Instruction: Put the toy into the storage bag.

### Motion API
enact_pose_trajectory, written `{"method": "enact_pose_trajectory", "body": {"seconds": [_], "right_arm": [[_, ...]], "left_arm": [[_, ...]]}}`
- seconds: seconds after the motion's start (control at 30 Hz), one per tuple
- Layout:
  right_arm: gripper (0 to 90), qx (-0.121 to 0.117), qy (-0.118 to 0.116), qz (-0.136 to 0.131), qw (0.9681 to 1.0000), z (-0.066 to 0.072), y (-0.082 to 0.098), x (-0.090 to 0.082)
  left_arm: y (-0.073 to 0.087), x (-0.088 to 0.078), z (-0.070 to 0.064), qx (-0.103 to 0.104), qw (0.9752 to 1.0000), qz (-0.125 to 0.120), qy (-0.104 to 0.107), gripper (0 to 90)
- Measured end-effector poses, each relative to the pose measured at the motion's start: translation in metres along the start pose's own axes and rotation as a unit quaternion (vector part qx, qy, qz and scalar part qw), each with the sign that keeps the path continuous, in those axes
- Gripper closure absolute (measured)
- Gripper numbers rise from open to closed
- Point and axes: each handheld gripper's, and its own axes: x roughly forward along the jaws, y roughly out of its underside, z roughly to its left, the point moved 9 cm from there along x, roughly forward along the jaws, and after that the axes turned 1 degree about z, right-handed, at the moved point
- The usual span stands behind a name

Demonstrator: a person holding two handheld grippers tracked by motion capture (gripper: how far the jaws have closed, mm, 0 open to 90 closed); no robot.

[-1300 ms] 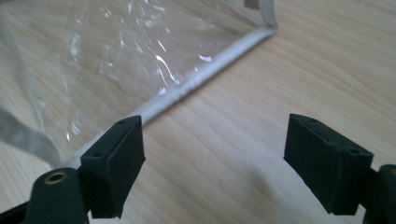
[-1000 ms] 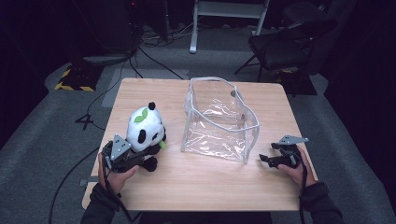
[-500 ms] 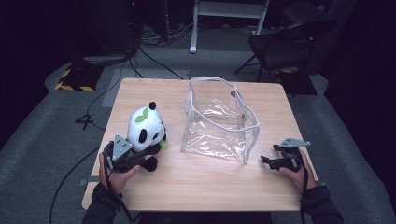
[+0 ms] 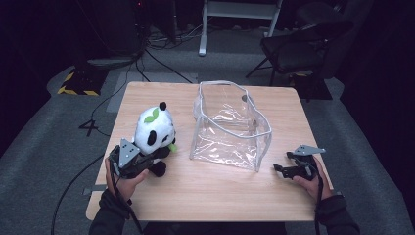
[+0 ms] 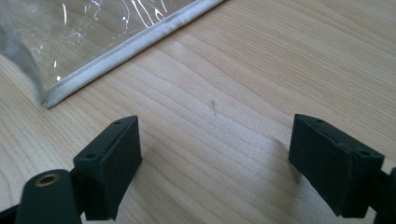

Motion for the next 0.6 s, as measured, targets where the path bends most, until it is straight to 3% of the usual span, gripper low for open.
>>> {"method": "enact_pose_trajectory", "body": {"seconds": [0.6], "right_arm": [[16.9,-0.001,0.000,0.001,1.0000,0.000,0.001,-0.001]], "left_arm": [[-0.031,-0.001,0.001,-0.008,0.9992,-0.040,0.003,45.4]]}}
